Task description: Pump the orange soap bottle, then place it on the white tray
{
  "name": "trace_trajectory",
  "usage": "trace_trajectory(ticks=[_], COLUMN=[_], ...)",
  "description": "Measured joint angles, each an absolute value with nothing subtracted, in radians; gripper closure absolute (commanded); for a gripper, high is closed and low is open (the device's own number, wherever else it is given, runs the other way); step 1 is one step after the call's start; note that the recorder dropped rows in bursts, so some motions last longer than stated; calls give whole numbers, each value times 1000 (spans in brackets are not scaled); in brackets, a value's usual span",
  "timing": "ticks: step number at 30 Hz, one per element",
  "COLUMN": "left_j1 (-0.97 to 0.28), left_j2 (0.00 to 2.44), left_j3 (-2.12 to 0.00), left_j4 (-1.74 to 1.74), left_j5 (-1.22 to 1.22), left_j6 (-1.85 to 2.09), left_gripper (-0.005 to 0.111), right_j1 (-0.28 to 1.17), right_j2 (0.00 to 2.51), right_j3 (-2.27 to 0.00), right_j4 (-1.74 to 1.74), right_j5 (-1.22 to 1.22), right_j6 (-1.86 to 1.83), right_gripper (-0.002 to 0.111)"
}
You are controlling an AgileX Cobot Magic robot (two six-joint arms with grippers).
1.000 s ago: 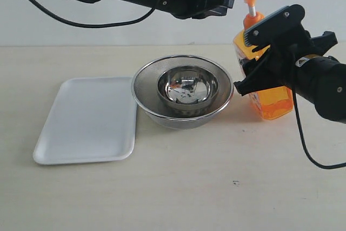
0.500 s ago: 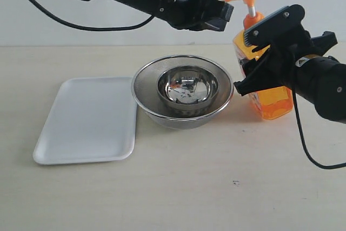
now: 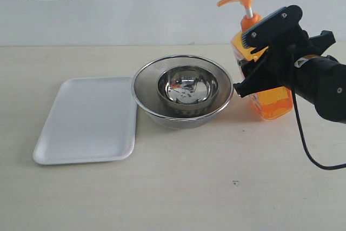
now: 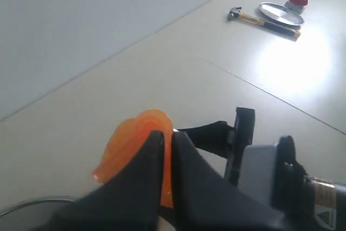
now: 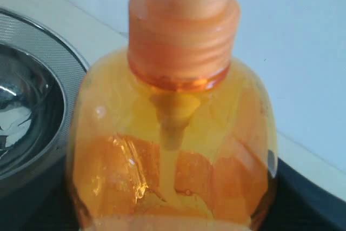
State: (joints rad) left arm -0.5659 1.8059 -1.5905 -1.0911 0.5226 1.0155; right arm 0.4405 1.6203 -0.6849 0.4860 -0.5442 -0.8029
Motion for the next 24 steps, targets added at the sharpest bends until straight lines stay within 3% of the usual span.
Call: trace_trajectory(ticks=[24], left_j1=[-583], left_j2=[1928], left_j3=[-1674], left_j4=[-1331], left_j5=[462], left_j6=[1224], left_gripper=[102], right_j1=[440], right_j2=[1620], right_j3=[-685], right_j4=[477], right_j5=[-540], right_j6=[-800], right_gripper=[108])
